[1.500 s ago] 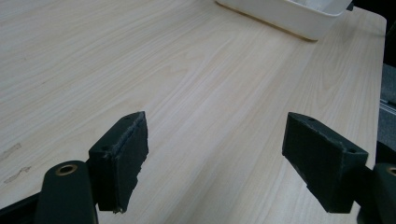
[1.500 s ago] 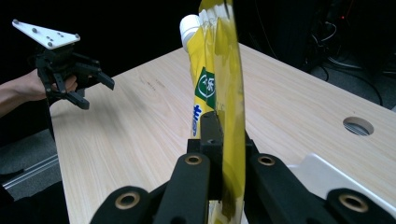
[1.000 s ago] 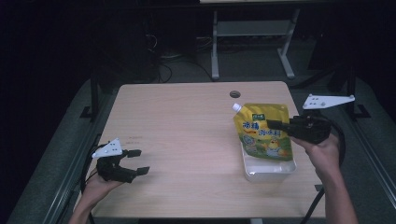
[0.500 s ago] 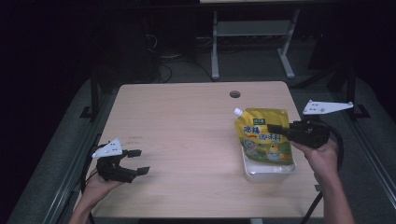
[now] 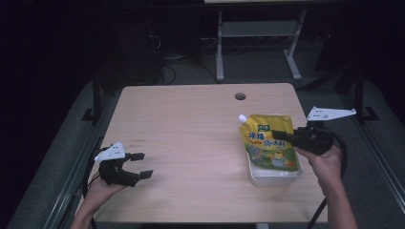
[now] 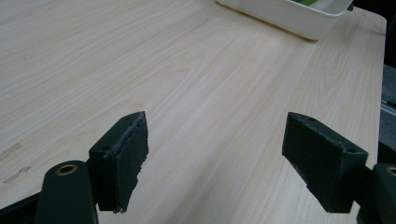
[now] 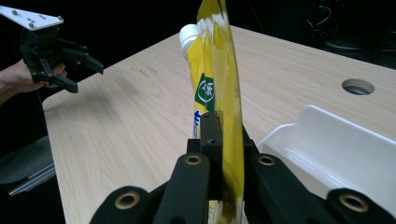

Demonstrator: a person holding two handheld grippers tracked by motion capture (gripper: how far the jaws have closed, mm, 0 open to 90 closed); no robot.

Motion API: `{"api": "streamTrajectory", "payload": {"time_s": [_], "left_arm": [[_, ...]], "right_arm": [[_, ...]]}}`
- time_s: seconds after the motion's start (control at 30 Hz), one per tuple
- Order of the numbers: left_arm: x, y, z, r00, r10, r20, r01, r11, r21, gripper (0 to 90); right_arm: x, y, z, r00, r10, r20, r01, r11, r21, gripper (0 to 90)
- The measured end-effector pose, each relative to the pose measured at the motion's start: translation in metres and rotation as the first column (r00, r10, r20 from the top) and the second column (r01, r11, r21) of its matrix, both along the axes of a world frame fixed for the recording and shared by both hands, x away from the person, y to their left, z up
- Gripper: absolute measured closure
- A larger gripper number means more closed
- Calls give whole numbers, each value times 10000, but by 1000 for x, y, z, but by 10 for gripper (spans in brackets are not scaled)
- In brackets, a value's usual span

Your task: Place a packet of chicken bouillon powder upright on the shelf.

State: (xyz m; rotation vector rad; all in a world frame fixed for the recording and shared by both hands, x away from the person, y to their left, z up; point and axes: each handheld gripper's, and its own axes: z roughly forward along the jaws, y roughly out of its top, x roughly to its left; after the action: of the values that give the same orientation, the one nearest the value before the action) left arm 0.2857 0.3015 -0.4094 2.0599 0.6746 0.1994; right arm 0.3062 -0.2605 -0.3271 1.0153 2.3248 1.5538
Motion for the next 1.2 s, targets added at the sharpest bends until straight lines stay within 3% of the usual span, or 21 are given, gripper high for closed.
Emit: {"api": "streamTrajectory", "payload": {"time_s": [0.67, 1.2], "left_arm": [[0, -1, -1, 10000, -46, 20, 46, 9999, 100, 220], [0, 0, -2, 10000, -35, 12, 34, 10000, 78, 220]], "right_arm": [[-4, -9, -28, 9992, -331, -208, 339, 9986, 396, 881], [-7, -17, -32, 9985, -386, -398, 399, 9987, 312, 870]]}}
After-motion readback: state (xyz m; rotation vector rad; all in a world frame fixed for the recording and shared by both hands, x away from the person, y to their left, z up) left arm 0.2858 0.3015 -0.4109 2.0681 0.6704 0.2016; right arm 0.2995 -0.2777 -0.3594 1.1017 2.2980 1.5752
